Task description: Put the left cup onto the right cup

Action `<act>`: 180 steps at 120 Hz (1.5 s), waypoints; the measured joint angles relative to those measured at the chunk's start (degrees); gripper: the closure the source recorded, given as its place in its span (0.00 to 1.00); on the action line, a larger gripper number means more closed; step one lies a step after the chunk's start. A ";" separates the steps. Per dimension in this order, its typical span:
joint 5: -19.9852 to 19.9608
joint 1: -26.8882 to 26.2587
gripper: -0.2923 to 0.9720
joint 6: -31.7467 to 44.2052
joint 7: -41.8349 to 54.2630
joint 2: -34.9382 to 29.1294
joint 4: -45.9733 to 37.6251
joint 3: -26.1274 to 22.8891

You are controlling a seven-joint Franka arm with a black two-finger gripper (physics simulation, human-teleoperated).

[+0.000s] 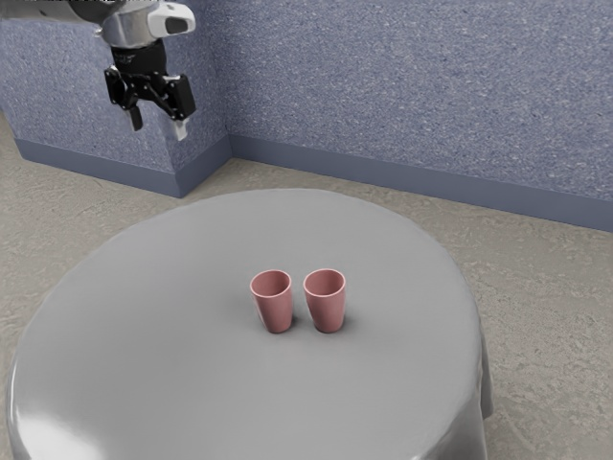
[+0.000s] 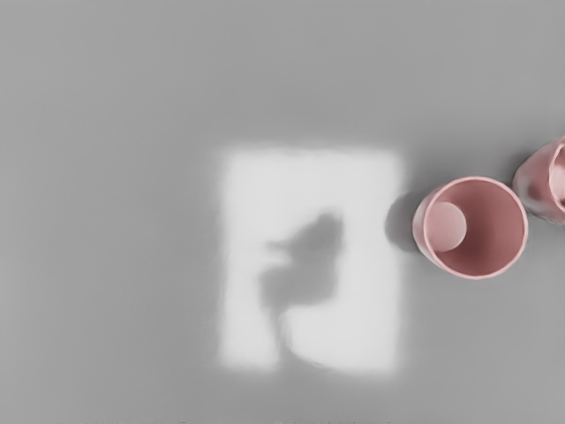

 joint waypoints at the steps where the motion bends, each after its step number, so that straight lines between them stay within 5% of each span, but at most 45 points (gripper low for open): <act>1: -0.08 -0.09 0.24 -0.05 0.05 0.04 -0.03 0.00; 36: 1.24 -3.04 0.24 0.93 1.25 0.63 -2.62 -1.76; 57: 1.01 5.33 0.24 7.08 1.78 -1.08 -9.79 -12.46; 80: 1.96 6.34 0.24 12.42 0.85 -4.98 -19.40 -16.35; 102: 2.97 5.93 0.24 16.87 -1.63 -7.52 -27.59 -17.15; 180: 2.91 6.66 0.24 29.80 -9.45 -7.41 -37.24 -17.15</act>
